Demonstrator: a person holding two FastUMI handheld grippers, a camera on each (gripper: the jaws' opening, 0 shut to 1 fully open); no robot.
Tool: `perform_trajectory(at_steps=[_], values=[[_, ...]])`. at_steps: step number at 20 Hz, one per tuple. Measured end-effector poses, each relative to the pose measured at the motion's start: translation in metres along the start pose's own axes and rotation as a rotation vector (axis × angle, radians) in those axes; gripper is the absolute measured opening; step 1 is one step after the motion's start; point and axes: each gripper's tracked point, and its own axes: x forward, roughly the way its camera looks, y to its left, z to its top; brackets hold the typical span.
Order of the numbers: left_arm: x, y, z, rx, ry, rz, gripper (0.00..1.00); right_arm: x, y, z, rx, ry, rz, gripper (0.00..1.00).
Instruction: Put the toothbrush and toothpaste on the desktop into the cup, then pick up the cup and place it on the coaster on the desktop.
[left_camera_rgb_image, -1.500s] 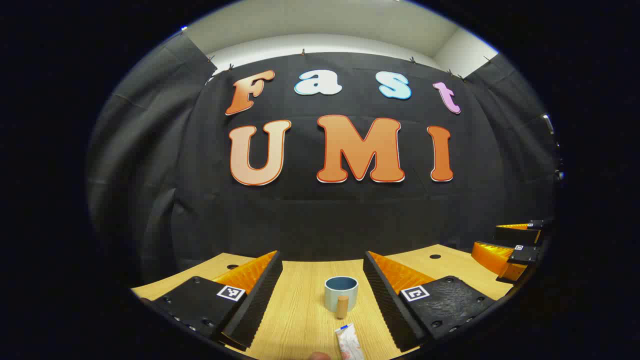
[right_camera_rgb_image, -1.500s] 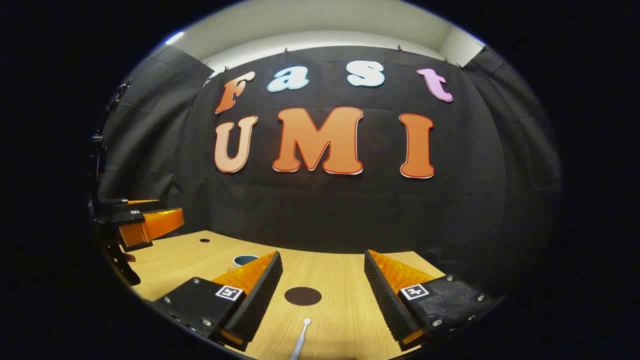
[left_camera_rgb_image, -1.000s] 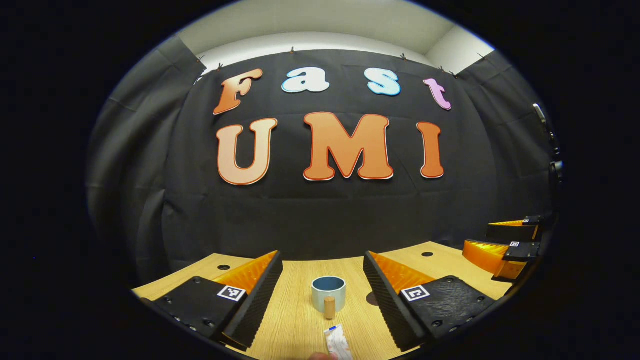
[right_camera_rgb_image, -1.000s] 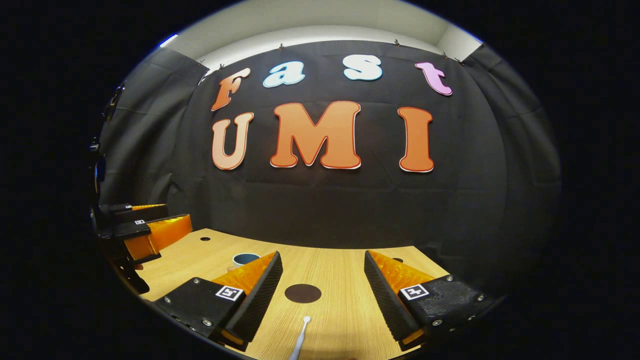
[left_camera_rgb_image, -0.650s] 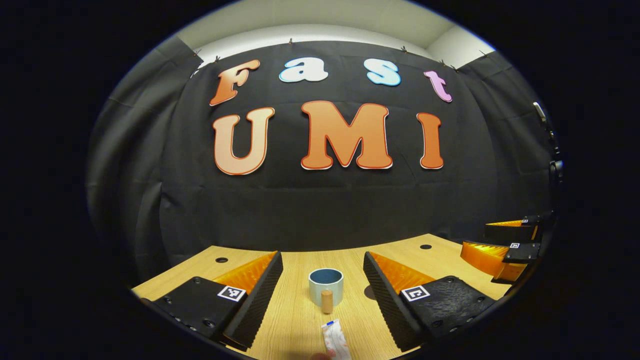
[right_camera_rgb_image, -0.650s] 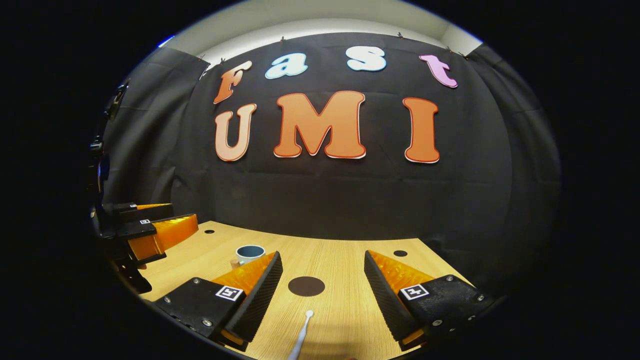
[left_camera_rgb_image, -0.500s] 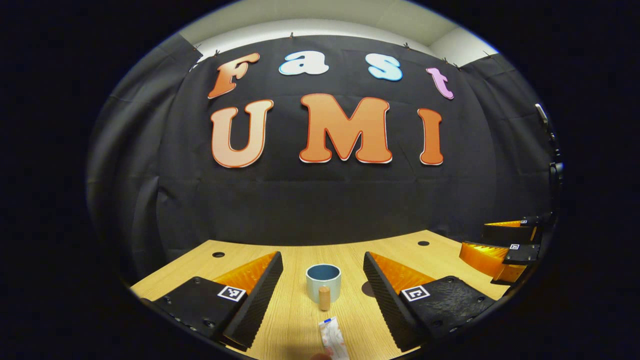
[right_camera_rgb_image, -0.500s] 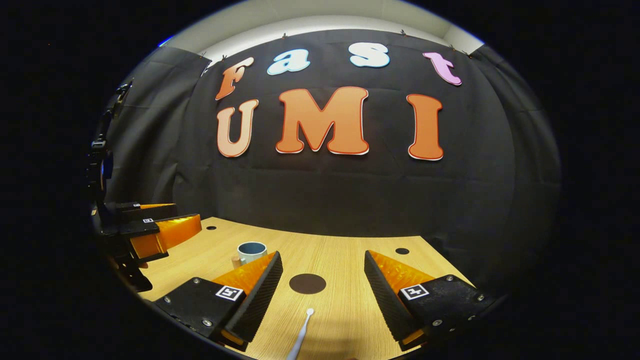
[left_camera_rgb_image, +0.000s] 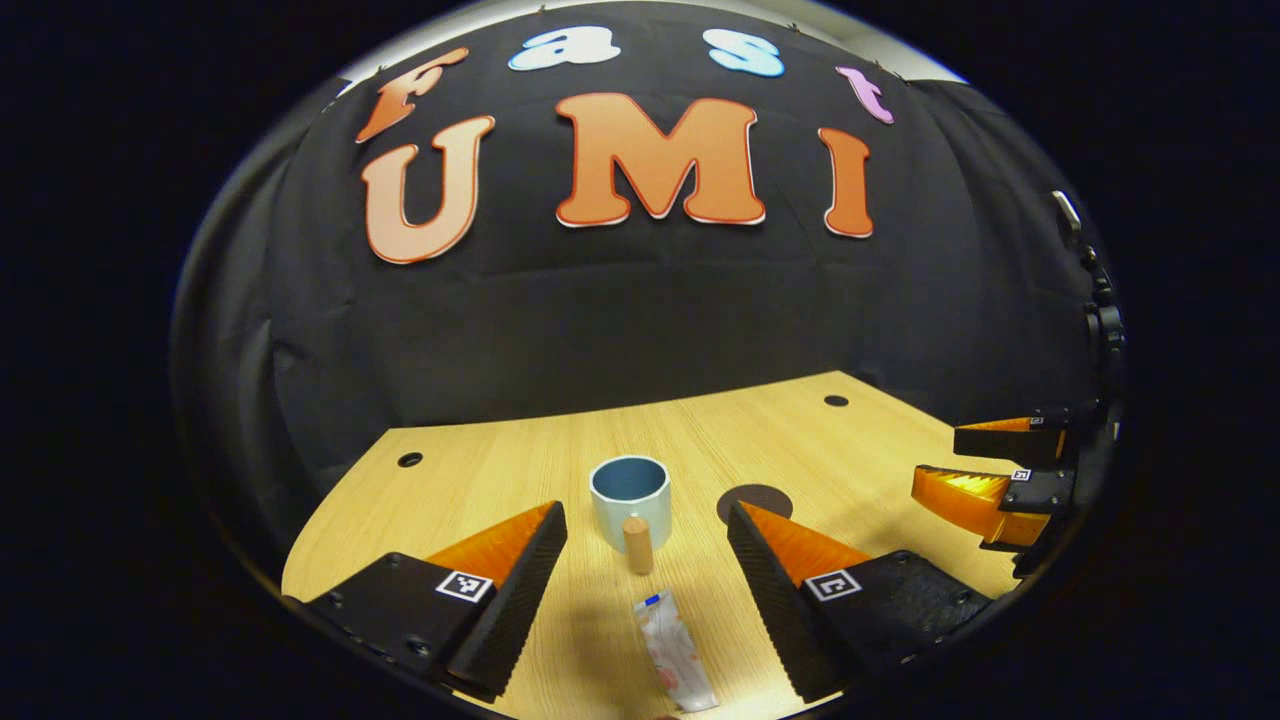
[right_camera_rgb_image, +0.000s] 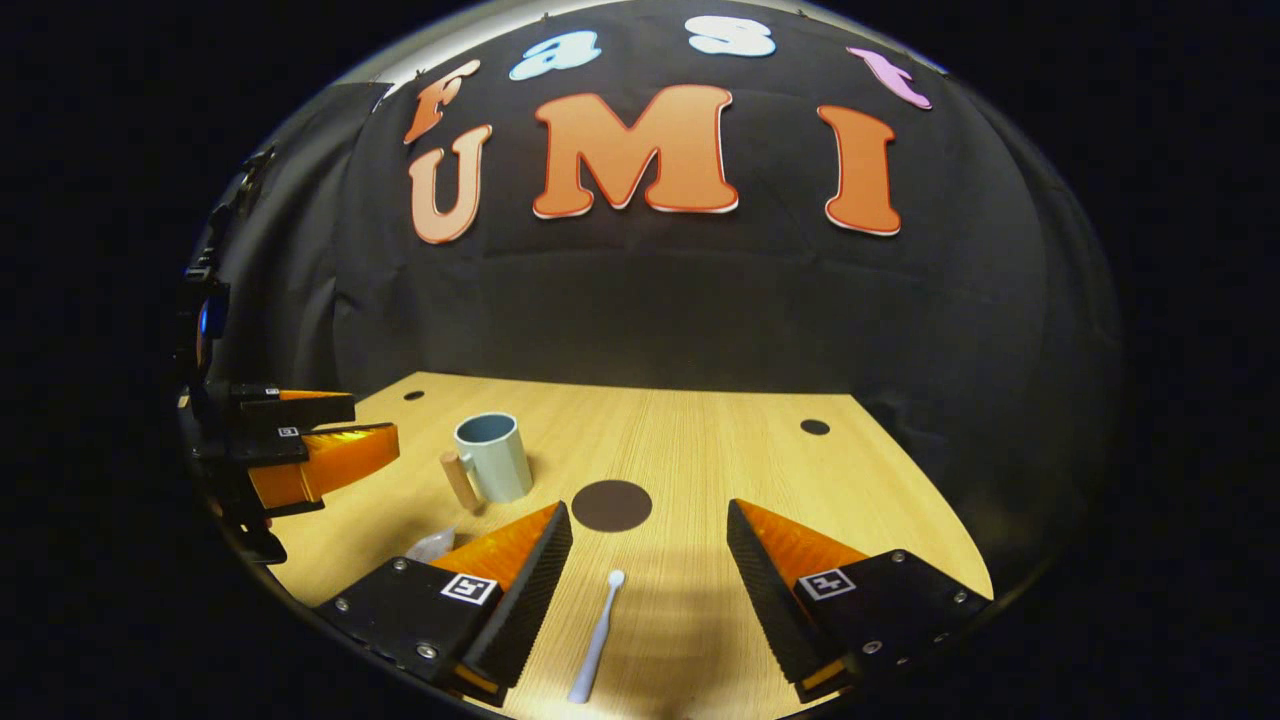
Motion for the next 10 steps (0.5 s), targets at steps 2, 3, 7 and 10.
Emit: perform_trajectory(at_steps=[2,3,7,10], values=[[0.013,-0.012,-0.02,-0.029,0.097,-0.048,0.97,0.004,0.006,-0.01,0.0,0.055,0.025,0.91],[0.018,-0.015,-0.03,-0.04,0.151,-0.059,0.97,0.007,0.007,-0.015,0.001,0.084,0.033,0.87],[0.029,-0.014,-0.054,-0.061,0.31,-0.069,0.97,0.017,0.011,-0.036,0.036,0.226,0.055,0.79],[0.025,-0.013,-0.062,-0.09,0.458,-0.082,0.95,0.021,0.013,-0.054,0.058,0.334,0.068,0.75]])
